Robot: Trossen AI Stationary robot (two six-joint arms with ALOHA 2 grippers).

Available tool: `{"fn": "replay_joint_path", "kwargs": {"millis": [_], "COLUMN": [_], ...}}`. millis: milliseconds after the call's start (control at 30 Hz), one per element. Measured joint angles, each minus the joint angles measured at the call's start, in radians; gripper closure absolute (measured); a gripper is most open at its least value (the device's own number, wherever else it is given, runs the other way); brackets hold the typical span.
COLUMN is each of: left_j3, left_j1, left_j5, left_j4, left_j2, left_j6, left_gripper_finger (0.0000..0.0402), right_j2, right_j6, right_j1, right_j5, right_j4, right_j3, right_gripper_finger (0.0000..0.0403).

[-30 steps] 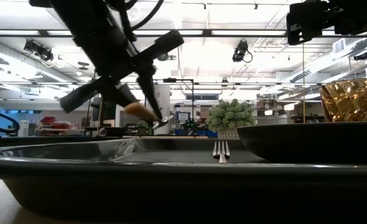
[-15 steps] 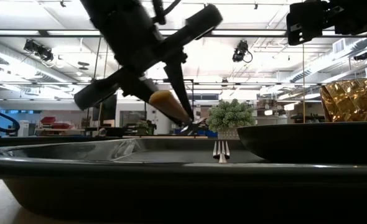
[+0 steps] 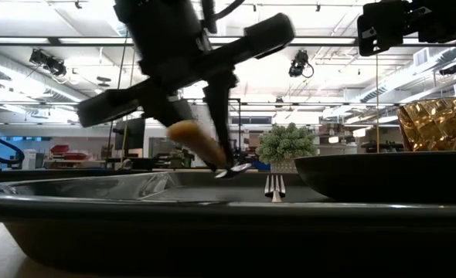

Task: Pick and place plate/cup/fork/spoon on tray
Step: Put the orange spoon on the black tray to the right of the fork

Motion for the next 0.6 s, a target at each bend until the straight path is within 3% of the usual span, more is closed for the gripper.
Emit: {"fn": "replay_joint_path", "kwargs": {"millis": [600], "left_j3": [-0.001], "left_j1": [-0.010], "left_j5": [0.003], "left_j4": [-0.040], "left_j2": [0.000], "left_j6": [-0.071], "left_gripper_finger": [0.0338], "right_j2": [0.000], "right_j6": [0.000], "right_j1": [0.000], "right_j5": [0.000], "right_j4": [0.000], "right_j3": [0.000], "right_gripper_finger": [0.0202]}}
